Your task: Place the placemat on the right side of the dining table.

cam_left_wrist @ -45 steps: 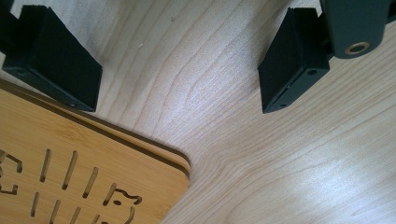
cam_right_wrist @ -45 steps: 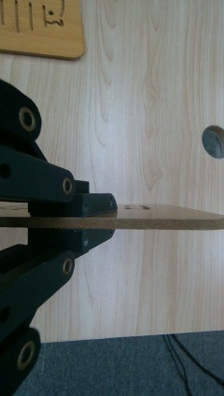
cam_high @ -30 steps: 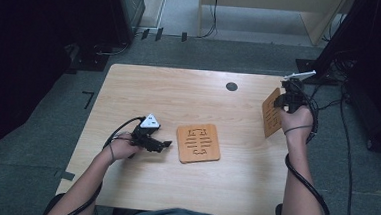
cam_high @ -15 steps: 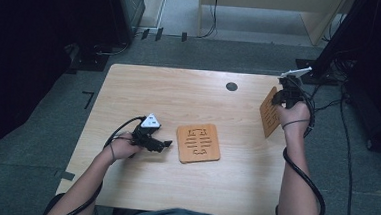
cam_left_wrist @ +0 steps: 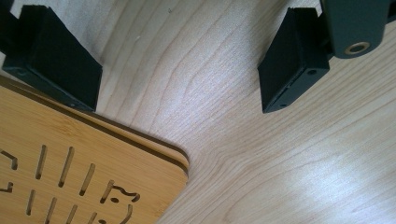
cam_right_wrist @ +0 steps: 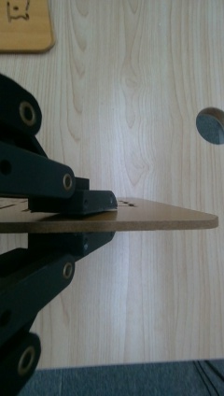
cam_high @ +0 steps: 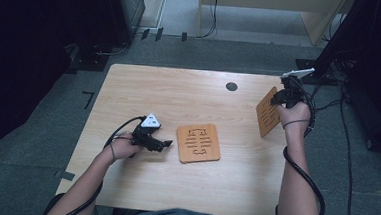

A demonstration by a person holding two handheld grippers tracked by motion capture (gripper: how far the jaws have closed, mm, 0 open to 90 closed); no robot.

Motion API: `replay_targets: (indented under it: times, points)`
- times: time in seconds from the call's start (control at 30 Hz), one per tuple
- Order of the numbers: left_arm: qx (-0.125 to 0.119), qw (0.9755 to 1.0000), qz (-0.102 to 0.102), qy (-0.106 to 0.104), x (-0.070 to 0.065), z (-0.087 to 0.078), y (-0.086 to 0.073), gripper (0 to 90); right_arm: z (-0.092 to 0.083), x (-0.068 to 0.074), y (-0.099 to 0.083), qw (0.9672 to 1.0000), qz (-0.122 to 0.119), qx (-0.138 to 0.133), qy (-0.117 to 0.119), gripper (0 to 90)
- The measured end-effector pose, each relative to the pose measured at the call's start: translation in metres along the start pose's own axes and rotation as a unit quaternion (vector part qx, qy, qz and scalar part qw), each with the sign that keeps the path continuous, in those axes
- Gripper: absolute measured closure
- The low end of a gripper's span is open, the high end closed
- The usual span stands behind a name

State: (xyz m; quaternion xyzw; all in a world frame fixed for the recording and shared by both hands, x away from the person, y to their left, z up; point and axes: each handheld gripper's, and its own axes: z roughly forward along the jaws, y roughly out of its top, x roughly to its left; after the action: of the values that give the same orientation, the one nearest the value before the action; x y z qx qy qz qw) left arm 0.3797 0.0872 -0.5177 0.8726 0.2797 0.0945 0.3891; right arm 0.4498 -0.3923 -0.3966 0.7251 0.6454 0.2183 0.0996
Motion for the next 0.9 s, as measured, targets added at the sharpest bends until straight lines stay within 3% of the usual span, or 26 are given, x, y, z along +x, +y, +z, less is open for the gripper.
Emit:
replay_targets:
  times: [0.23, 0.37, 0.5, 0.9]
  points:
    - [0.000, 1.0000, 0.001, 0.001, 0.000, 0.000, 0.000, 12.6, -0.008, 0.001, -0.001, 0.9987, -0.038, 0.000, -0.033, 75.0]
    - [0.000, 1.0000, 0.001, 0.000, 0.000, 0.000, 0.000, 12.6, -0.010, -0.001, -0.002, 0.9979, -0.047, 0.002, -0.044, 71.9]
    - [0.000, 1.0000, 0.000, 0.001, 0.000, 0.000, 0.000, 12.6, -0.007, -0.006, -0.004, 0.9979, -0.042, 0.010, -0.047, 73.1]
    - [0.000, 1.0000, -0.001, -0.001, 0.000, 0.000, 0.000, 12.5, 0.006, -0.025, -0.010, 0.9995, -0.010, 0.017, -0.026, 67.0]
